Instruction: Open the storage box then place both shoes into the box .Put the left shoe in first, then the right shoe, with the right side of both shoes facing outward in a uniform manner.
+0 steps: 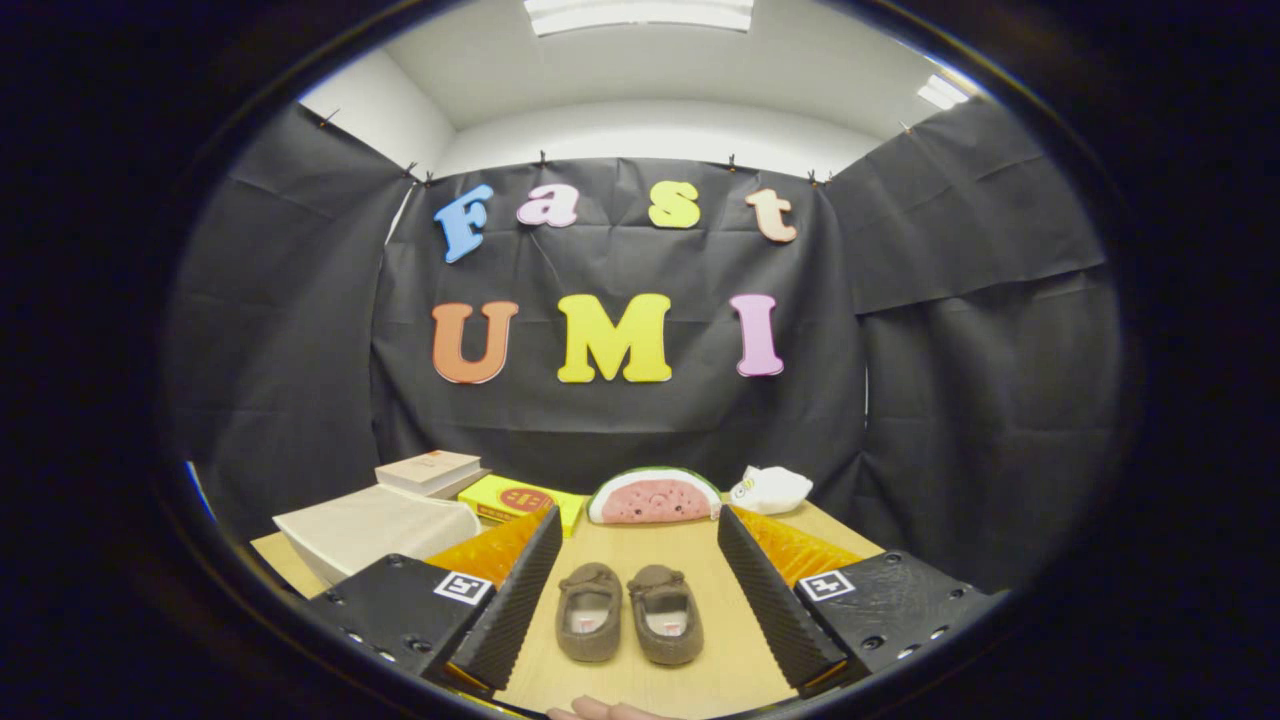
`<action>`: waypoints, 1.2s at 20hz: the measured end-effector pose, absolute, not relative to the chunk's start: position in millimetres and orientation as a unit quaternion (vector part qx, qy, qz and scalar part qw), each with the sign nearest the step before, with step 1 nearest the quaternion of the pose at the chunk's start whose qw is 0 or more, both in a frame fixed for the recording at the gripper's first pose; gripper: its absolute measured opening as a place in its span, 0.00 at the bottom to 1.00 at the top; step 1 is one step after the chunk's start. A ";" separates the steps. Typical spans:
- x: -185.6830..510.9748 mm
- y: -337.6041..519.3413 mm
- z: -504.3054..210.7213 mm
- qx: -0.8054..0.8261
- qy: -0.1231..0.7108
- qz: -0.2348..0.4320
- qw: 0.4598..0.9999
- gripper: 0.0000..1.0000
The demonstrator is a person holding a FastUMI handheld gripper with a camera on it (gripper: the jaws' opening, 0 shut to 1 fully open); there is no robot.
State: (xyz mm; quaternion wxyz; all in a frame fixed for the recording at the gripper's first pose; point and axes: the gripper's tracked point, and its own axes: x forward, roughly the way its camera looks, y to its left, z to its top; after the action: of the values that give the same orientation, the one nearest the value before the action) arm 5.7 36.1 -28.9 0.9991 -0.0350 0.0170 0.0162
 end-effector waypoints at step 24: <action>124.0 211.8 -150.4 0.113 0.255 0.278 0.919 0.95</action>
State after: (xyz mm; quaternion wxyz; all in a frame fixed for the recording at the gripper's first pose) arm 124.0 211.8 -150.4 0.9191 0.1132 0.2555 0.2777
